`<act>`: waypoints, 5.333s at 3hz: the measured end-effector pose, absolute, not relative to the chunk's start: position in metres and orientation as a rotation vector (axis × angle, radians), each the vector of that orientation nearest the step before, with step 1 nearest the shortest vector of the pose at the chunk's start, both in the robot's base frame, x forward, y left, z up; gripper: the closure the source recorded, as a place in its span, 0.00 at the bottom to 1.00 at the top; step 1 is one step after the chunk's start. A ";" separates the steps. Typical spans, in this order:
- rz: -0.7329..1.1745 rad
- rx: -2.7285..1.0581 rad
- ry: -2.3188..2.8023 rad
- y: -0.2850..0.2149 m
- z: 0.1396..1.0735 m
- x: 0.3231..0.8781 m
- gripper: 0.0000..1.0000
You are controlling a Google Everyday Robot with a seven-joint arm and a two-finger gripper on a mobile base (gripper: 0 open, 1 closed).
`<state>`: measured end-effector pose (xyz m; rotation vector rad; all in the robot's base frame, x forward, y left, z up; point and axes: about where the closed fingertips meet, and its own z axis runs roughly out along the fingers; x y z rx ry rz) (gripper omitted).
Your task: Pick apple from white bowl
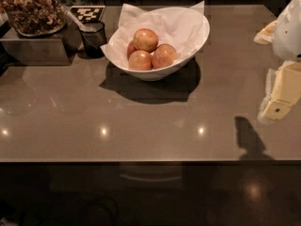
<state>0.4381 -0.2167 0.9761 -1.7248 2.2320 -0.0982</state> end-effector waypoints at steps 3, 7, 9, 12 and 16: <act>-0.029 -1.618 2.108 -0.193 1.009 0.465 0.00; 0.178 -1.209 2.141 -0.189 1.017 0.498 0.00; 0.201 -0.944 2.138 -0.175 1.023 0.553 0.00; 0.194 -1.032 2.068 -0.121 1.026 0.565 0.00; 0.212 -1.119 2.023 -0.072 1.018 0.586 0.26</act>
Offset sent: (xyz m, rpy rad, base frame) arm 0.0249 0.0271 0.0248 0.0804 -0.0925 0.0492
